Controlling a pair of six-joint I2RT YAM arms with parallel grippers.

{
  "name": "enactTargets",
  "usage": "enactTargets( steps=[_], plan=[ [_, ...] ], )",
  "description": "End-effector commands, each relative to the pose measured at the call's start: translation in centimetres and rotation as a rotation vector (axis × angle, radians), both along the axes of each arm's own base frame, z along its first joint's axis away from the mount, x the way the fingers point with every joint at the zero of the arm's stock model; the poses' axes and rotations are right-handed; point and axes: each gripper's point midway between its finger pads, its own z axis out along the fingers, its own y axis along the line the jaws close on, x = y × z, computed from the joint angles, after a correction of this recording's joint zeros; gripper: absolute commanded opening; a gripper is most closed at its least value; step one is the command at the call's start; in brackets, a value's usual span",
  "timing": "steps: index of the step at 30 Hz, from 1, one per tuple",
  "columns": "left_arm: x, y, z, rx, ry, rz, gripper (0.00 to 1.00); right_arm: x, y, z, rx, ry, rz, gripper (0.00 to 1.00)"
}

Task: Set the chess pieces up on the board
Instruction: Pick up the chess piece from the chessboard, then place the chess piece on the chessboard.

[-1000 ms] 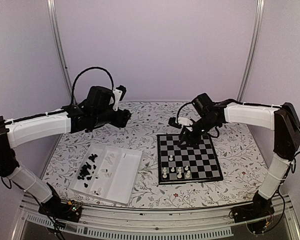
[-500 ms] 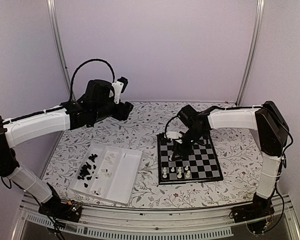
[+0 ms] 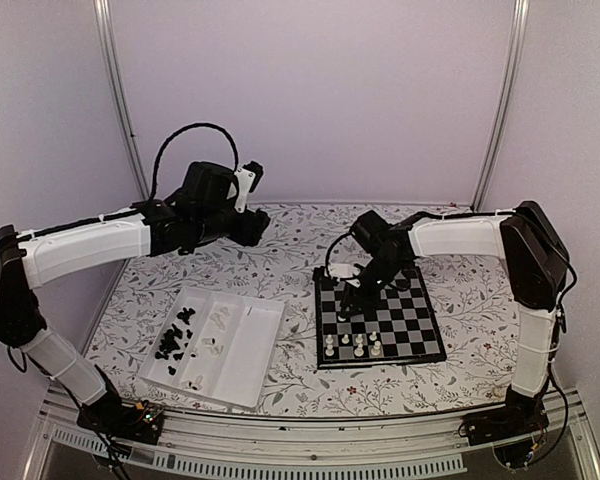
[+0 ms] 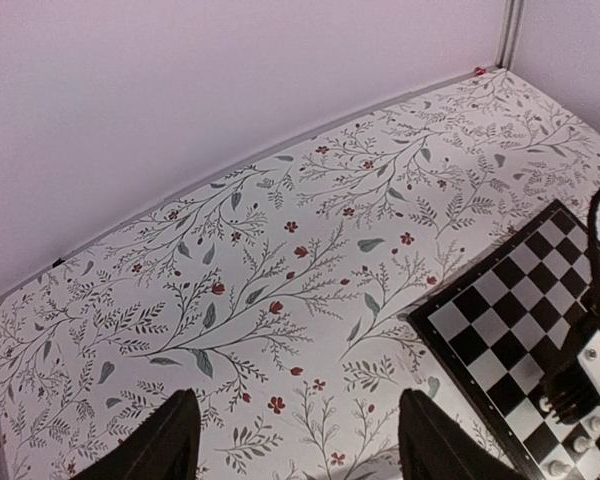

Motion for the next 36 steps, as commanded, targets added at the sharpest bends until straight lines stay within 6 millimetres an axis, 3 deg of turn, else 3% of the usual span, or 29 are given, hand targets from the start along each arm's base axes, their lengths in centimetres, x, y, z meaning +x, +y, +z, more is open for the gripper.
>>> enactTargets(
  steps=[1, 5, 9, 13, 18, 26, 31, 36],
  plan=[
    [0.3, -0.7, -0.2, 0.016, 0.020, -0.010, 0.69, -0.4, 0.7, 0.0, 0.009, 0.036, 0.015, 0.26],
    [0.4, -0.8, -0.7, 0.024, 0.035, -0.007, 0.69, -0.4, 0.7, 0.4, 0.013, 0.030, 0.012, 0.13],
    [0.4, -0.8, -0.8, 0.027, 0.038, -0.006, 0.69, -0.4, -0.1, 1.6, 0.007, -0.005, -0.001, 0.08],
    [0.4, -0.8, -1.0, 0.032, 0.045, -0.009, 0.69, -0.7, -2.1, 4.2, 0.020, -0.058, -0.029, 0.06],
    [0.3, -1.1, -1.0, 0.027, 0.052, -0.022, 0.69, -1.5, -6.3, 6.4, 0.054, -0.065, -0.114, 0.06],
    [0.3, -1.5, -1.7, 0.041, 0.074, -0.039, 0.69, -4.6, -14.1, 4.1, -0.051, -0.066, -0.222, 0.06],
    [0.4, -1.7, -2.1, 0.056, 0.087, -0.046, 0.68, -7.4, -16.7, 3.1, -0.098, -0.051, -0.230, 0.06],
    [0.3, -2.0, -2.9, 0.063, 0.109, -0.058, 0.69, -9.1, -18.0, 2.5, -0.121, -0.042, -0.231, 0.06]
  ],
)
